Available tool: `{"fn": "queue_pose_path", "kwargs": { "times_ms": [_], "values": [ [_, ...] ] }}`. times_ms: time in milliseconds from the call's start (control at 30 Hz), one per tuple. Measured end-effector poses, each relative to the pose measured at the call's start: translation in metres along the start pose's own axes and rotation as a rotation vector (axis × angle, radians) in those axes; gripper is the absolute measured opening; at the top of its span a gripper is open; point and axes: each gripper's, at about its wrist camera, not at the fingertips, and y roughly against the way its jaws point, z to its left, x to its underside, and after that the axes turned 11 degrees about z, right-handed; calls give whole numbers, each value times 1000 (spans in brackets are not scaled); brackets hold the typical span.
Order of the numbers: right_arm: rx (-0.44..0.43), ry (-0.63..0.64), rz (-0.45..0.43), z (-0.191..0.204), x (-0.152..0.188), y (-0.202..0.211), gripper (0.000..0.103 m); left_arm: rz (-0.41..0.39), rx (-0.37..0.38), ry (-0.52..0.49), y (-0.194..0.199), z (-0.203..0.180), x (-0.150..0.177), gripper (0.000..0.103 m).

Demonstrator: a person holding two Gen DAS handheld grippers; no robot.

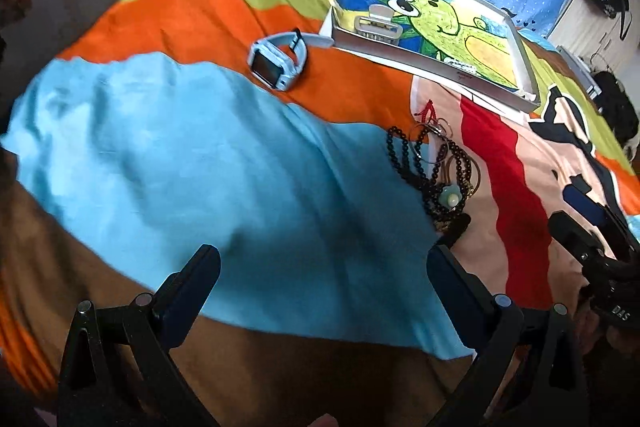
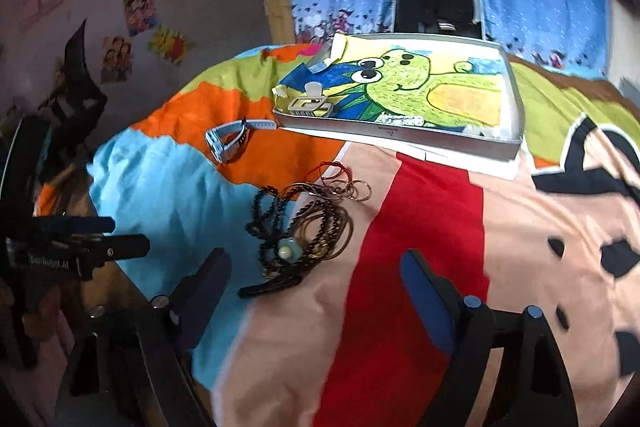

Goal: Organize jewelry

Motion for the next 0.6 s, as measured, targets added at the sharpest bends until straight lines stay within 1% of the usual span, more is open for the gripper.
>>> {"fn": "queue_pose_path", "kwargs": {
  "times_ms": [67,100,167,200,267,333,400,433,500,533,600],
  "values": [
    [-3,19,19,-8,-6,-6,72,-4,30,11,-2,1,-8,101],
    [-7,23,29,-13,-9,-10,69,-10,45,17,-4,2,-12,101],
    [-13,28,51,-22,-14,-21,58,-18,84,24,-6,1,-21,101],
    [-19,20,63,-27,-17,-28,56,-24,108,25,-8,-1,-26,101],
    [-43,-4,77,-35,-20,-37,47,-33,145,24,-12,-4,-35,100],
    [-70,-35,93,-41,-20,-44,42,-27,169,17,-18,-7,-41,96],
    [-80,-28,104,-41,-19,-49,37,-12,179,-2,-24,-11,-45,83],
    [-81,-23,106,-40,-19,-49,34,-6,179,-11,-26,-13,-45,80],
    [-91,-19,111,-39,-19,-53,32,14,186,-37,-33,-17,-47,68],
    [-93,-19,113,-39,-20,-54,31,19,193,-44,-36,-19,-47,66],
    [-103,-26,114,-41,-21,-57,28,28,215,-64,-41,-22,-50,58]
  ]
}}
